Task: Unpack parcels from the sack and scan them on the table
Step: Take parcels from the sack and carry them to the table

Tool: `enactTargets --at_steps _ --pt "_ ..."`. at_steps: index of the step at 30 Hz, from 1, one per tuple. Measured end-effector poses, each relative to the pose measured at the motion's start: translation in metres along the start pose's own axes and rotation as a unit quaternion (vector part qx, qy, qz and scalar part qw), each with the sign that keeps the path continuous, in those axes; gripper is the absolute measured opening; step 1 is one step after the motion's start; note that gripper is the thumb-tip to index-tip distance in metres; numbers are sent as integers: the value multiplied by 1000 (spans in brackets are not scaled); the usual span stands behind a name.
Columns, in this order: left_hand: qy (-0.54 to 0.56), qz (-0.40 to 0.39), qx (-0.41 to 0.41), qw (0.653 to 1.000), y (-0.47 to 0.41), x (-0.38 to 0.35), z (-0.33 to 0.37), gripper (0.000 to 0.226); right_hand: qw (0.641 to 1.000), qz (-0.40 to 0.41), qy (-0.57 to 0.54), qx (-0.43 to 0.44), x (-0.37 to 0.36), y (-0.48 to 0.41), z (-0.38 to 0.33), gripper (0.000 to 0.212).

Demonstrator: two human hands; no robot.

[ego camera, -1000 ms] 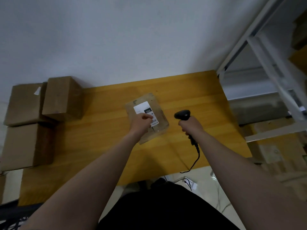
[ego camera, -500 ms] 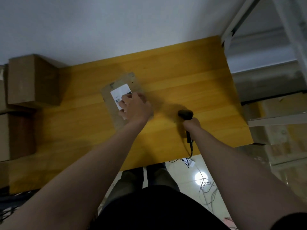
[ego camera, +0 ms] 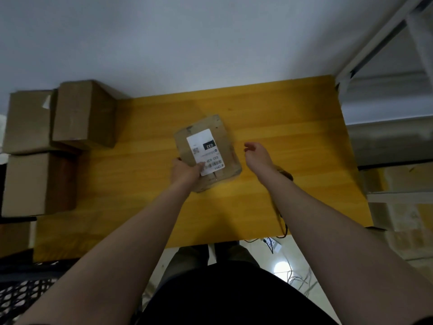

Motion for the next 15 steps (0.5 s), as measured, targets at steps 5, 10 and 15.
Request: enactTargets --at_steps 5,10,15 --pt "64 -89 5 994 1 21 -22 72 999 -41 -36 6 -44 23 -17 46" --pt "34 -136 -22 990 7 48 -45 66 993 -44 -109 -26 -71 54 7 49" --pt "17 -185 -35 982 24 54 -63 53 991 31 -132 -18 -81 92 18 45"
Point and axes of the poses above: each hand's wrist, its own y-axis away from the middle knuckle, its own x-axis out of the back of the hand, z = x × y, the point moved 7 cm from there along -y, towards the middle knuckle, and after that the axes turned 9 degrees about -z, right-handed, at the moved point
